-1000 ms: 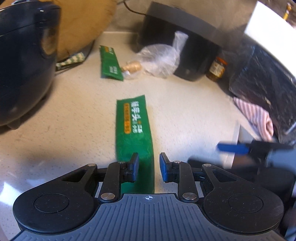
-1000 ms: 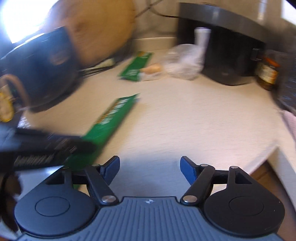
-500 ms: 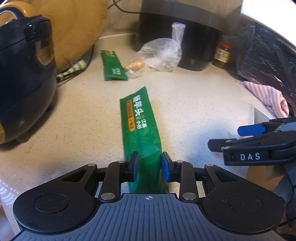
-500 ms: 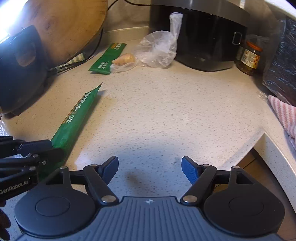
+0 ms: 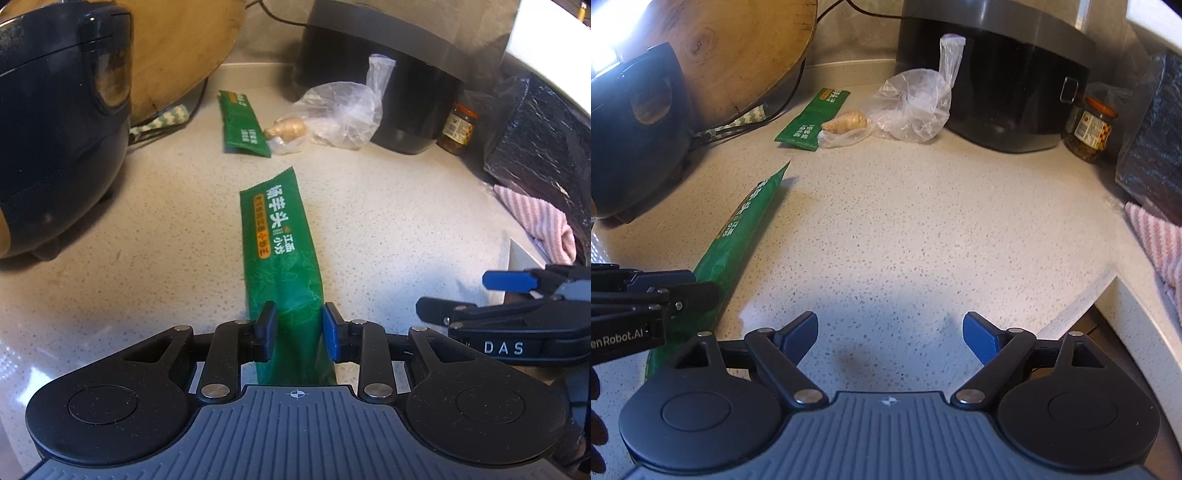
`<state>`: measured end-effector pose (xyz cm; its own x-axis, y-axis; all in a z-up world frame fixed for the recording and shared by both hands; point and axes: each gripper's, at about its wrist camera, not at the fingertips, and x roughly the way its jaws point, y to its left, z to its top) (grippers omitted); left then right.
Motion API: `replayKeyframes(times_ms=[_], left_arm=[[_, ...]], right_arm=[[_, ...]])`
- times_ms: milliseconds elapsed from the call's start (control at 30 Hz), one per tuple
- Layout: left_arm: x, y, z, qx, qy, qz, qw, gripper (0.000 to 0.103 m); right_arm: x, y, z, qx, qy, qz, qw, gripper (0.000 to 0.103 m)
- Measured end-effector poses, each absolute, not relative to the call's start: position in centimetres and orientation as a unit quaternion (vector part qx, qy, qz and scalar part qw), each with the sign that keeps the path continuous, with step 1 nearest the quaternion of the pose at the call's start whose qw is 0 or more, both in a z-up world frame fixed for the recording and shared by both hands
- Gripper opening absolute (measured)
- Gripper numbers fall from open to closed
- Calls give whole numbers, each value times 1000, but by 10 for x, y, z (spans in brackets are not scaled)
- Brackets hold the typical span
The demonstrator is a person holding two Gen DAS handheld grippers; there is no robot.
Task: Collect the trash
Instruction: 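Grasp the ginger root with the right tool while the left tool holds the sachet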
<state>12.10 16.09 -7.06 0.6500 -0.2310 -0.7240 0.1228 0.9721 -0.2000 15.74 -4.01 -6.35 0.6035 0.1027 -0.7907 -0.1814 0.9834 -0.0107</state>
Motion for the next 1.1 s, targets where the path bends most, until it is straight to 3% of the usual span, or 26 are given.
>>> replayKeyframes(times_ms=[567, 867, 1033, 1100], left_arm=[[125, 156, -73, -73, 408, -116, 903, 32], [127, 141, -70, -9, 417, -113, 902, 32], [124, 153, -72, -38, 412, -126, 902, 28], [120, 156, -72, -56, 404, -123, 905, 19]], right_arm=[[160, -47, -65, -25, 438, 83, 895, 86], [202, -53, -37, -46, 390, 95, 915, 86], [258, -45, -19, -1, 355, 159, 921, 86], [287, -33, -20, 0, 340, 180, 923, 86]])
